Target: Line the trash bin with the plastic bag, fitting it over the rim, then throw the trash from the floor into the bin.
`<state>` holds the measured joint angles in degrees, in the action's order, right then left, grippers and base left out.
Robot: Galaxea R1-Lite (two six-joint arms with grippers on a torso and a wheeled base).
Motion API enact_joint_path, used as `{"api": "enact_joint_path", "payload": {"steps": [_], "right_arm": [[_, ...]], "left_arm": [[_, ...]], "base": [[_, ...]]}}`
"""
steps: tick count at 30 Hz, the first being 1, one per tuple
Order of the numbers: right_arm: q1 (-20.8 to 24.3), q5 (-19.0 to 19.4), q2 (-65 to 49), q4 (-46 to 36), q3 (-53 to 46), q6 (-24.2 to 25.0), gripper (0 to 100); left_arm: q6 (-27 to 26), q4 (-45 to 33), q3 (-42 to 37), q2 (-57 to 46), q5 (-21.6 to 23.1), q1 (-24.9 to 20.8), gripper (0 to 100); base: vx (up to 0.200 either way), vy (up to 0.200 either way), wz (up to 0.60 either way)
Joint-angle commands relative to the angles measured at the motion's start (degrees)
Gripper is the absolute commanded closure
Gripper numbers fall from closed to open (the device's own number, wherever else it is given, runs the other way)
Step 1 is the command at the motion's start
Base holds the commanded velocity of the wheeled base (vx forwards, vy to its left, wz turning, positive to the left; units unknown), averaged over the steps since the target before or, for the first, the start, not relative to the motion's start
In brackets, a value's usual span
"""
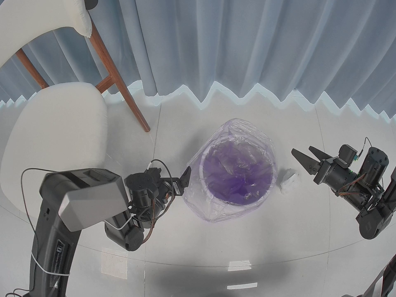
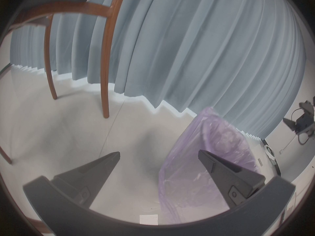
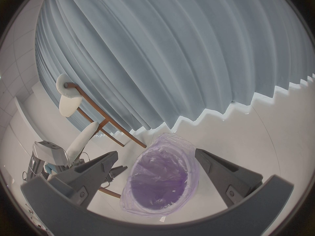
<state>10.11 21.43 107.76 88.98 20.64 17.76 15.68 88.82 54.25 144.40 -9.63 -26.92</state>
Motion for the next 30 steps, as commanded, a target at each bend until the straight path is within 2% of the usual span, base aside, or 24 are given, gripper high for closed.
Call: {"api": "enact_joint_path", "payload": {"steps": [1, 5, 11, 30], "right_arm": [[0.00, 0.01, 0.08, 1.02, 0.02, -0.10, 0], [0.00, 0.01, -0.01, 1.02, -0.07, -0.10, 0], [0.00, -0.69, 0.25, 1.02, -0.25, -0.97, 0], [1.14, -0.78, 0.69, 1.02, -1.04, -2.29, 0]], "left_arm": [[-2.14, -0.05, -8.28, -9.66, 0.05, -1.21, 0], [-3.64, -0.05, -13.64, -8.87, 0.31, -4.11, 0], [-3.55, 0.12, -13.73, -1.14, 0.40, -7.62, 0], [-2.14, 0.12, -8.98, 8.00, -0.04, -8.85, 0]], "base": [[0.000, 0.000, 0.00], [0.000, 0.000, 0.00], [0.000, 0.000, 0.00], [0.000, 0.000, 0.00]]}}
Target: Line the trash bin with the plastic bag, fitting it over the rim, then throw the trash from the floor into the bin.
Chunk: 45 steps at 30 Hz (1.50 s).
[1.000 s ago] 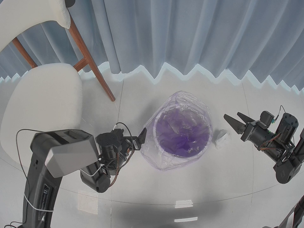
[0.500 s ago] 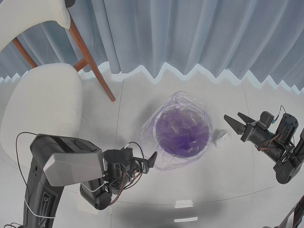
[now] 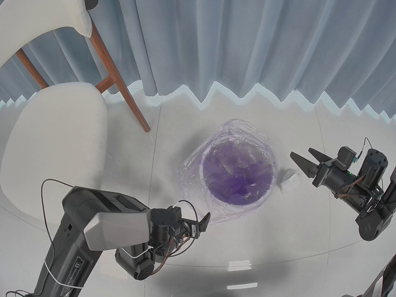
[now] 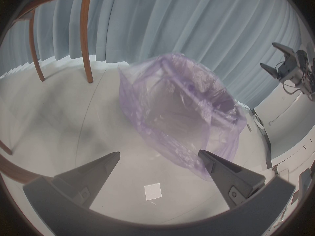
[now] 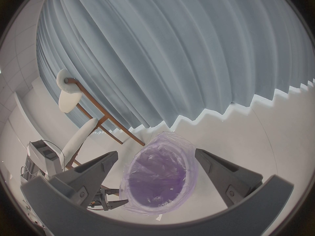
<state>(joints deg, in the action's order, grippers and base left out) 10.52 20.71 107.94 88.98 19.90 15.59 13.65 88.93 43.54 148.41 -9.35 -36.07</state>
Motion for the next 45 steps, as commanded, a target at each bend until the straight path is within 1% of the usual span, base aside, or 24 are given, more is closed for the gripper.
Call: {"api": "enact_joint_path", "payload": {"steps": [1, 15, 16, 19, 22, 23, 24, 25, 26, 27, 28, 29, 33, 34, 38, 41, 43, 44, 45], "right_arm": [[0.82, -0.06, 0.52, 1.02, -0.30, -0.12, 0], [0.82, -0.15, 3.07, 1.02, -0.91, -0.21, 0], [0.82, -0.15, 3.51, 1.02, -0.91, -0.91, 0], [0.82, -0.15, 3.42, 1.02, -1.00, -0.91, 0], [0.82, -0.15, 3.16, 1.02, -1.17, -0.91, 0], [0.82, -0.15, 3.25, 1.02, -1.17, -0.91, 0], [0.82, -0.15, 3.42, 1.02, -1.44, -0.83, 0], [0.82, -0.15, 3.42, 1.02, -1.44, -0.83, 0], [0.82, -0.15, 3.69, 1.02, -1.53, -0.74, 0], [0.82, -0.15, 4.13, 1.02, -1.88, -0.83, 0], [0.82, -0.15, 4.30, 1.02, -1.97, -0.83, 0], [0.82, -0.15, 4.74, 1.02, -2.23, -0.91, 0], [0.82, -0.23, 6.15, 1.02, -2.05, -0.91, 0], [0.82, -0.94, 6.32, 1.02, -2.05, -0.91, 0], [0.64, -3.49, 6.59, 1.02, -1.79, -0.30, 0], [0.20, -4.72, 6.67, 0.85, -1.79, 0.40, 0], [0.20, -4.72, 6.67, 0.85, -1.79, 0.40, 0], [-0.50, -7.79, 6.76, -1.53, -0.73, 0.40, 0], [-1.20, -9.46, 6.59, -3.37, 0.50, 0.40, 0]], "left_arm": [[-0.12, 0.01, 1.89, 4.61, -0.32, 0.39, 0], [-0.03, -0.07, 1.81, 4.87, -0.41, 0.65, 0], [-0.21, -0.07, 1.72, 4.87, -0.41, 0.65, 0], [-1.35, 0.19, 1.98, 3.91, -0.67, 0.56, 0], [-1.44, 0.10, -1.97, -6.73, -0.49, 0.56, 0], [-1.44, 0.10, -2.94, -8.57, -0.41, 0.65, 0], [-1.26, 0.01, -5.58, -14.55, -0.05, 1.00, 0], [-1.35, 0.01, -6.28, -16.31, 0.12, 1.09, 0], [-1.44, -0.07, -7.77, -22.11, 1.09, 1.36, 0], [-1.52, -0.07, -8.74, -25.36, 1.97, 1.44, 0], [-1.61, -0.07, -9.09, -26.59, 2.32, 1.44, 0], [-1.70, -0.07, -10.15, -30.02, 3.55, 1.44, 0], [-3.81, -0.07, -10.32, -36.26, 4.43, 1.18, 0], [-4.34, -0.07, -10.15, -38.11, 4.52, 1.00, 0], [-3.90, -0.07, -8.12, -40.30, 5.31, 0.12, 0], [-3.55, -0.07, -7.69, -42.68, 5.92, 0.21, 0], [-3.55, -0.07, -7.69, -42.68, 5.92, 0.21, 0], [-3.63, -0.34, -8.30, -49.36, 8.82, 0.12, 0], [-3.72, -0.86, -8.74, -51.38, 9.88, 0.30, 0]], "base": [[0.000, 0.000, 0.00], [0.000, 0.000, 0.00], [0.000, 0.000, 0.00], [0.000, 0.000, 0.00], [0.000, 0.000, 0.00], [0.000, 0.000, 0.00], [0.000, 0.000, 0.00], [0.000, 0.000, 0.00], [0.000, 0.000, 0.00], [0.000, 0.000, 0.00], [0.000, 0.000, 0.00], [0.000, 0.000, 0.00], [0.000, 0.000, 0.00], [0.000, 0.000, 0.00], [0.000, 0.000, 0.00], [0.000, 0.000, 0.00], [0.000, 0.000, 0.00], [0.000, 0.000, 0.00], [0.000, 0.000, 0.00]]}}
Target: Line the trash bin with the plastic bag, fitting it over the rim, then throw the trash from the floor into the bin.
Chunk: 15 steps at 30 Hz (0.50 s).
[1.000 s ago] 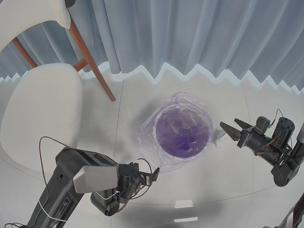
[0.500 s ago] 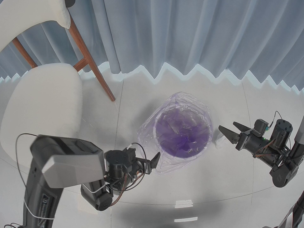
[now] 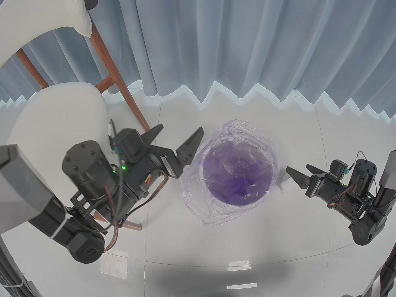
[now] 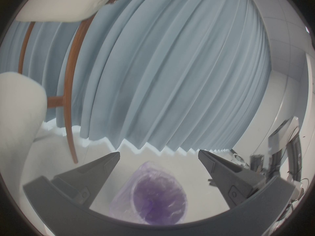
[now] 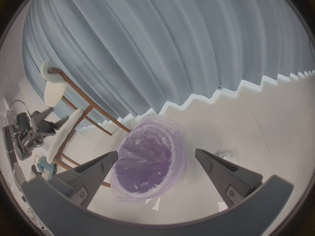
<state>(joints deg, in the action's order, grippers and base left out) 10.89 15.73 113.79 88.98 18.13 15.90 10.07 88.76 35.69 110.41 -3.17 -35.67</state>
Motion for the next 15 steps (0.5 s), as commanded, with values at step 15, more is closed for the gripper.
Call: {"api": "enact_joint_path", "payload": {"steps": [15], "right_arm": [[-15.10, -8.26, 9.70, -24.38, 16.15, -8.16, 0]], "left_arm": [[1.00, -5.09, -2.82, -18.21, 10.29, -0.54, 0]], "base": [[0.000, 0.000, 0.00]]}}
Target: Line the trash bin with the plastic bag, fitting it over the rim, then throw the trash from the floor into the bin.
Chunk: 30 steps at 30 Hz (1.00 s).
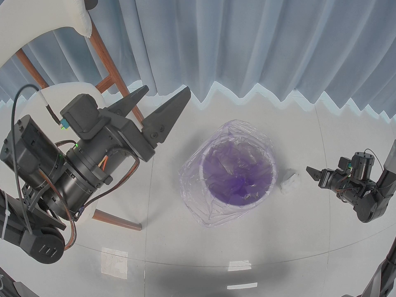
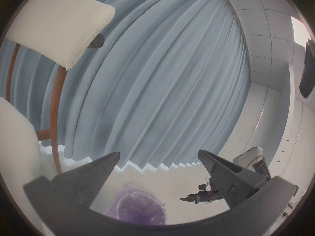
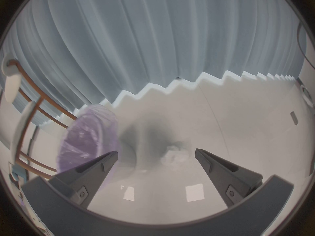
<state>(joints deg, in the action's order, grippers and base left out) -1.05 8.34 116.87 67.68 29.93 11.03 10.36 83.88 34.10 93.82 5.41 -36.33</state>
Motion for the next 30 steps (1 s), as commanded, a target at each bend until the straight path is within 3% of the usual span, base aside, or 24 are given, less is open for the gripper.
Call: {"api": "enact_joint_path", "payload": {"steps": [1, 8, 17, 22, 30], "right_arm": [[-3.17, -0.96, 6.79, -3.17, 4.53, -3.39, 0], [-3.17, -2.54, 15.49, -5.54, 10.50, -5.50, 0], [-0.89, -2.19, 16.90, -6.16, 16.21, -5.85, 0], [1.58, -2.19, 16.28, -12.22, 21.22, -5.58, 0], [3.77, -2.19, 17.43, -20.75, 29.93, -5.50, 0]], "left_arm": [[0.71, -0.30, -1.23, -1.62, 1.71, 0.12, 0], [0.71, -0.21, -2.98, -1.53, 1.71, -0.41, 0], [0.89, -0.65, -1.84, -1.36, 1.79, 0.73, 0], [1.85, -1.35, -1.05, -1.27, 3.55, 2.49, 0], [2.73, -4.08, 0.53, -2.68, 4.61, 6.45, 0]], "base": [[0.000, 0.000, 0.00], [0.000, 0.000, 0.00], [0.000, 0.000, 0.00], [0.000, 0.000, 0.00], [0.000, -0.200, 0.00]]}}
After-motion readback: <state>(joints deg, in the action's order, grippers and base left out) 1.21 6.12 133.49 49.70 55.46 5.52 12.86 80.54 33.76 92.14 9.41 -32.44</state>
